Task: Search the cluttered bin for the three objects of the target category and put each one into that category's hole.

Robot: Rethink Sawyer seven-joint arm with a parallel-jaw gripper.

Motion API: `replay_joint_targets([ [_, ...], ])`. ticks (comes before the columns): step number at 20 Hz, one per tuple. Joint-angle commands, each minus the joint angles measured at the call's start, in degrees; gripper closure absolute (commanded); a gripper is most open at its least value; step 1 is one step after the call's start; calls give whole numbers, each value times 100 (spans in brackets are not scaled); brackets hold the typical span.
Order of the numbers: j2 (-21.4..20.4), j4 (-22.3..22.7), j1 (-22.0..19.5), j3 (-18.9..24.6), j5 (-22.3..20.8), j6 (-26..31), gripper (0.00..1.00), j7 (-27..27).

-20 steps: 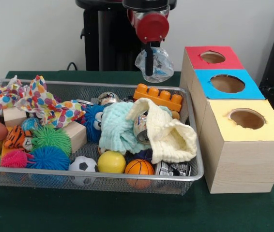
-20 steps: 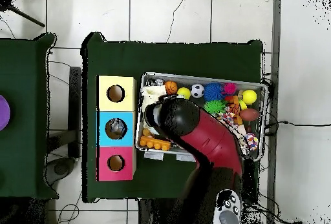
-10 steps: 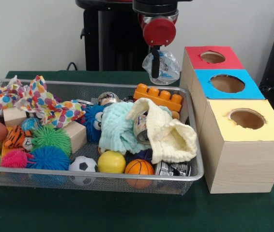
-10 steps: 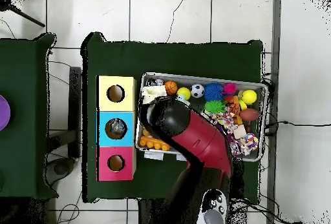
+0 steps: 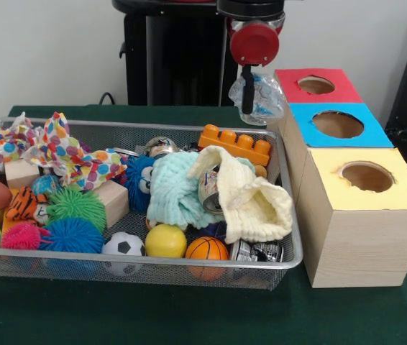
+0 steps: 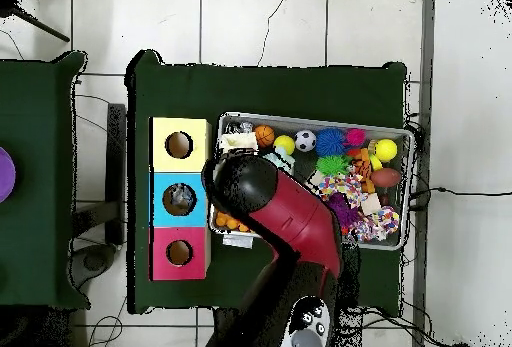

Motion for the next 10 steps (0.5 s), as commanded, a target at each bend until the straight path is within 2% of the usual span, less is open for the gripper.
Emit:
replay_joint_targets([
  [1, 207, 57, 247, 35, 291, 399, 100, 2124],
  [10, 247, -128, 622, -153, 387, 643, 100, 2707],
])
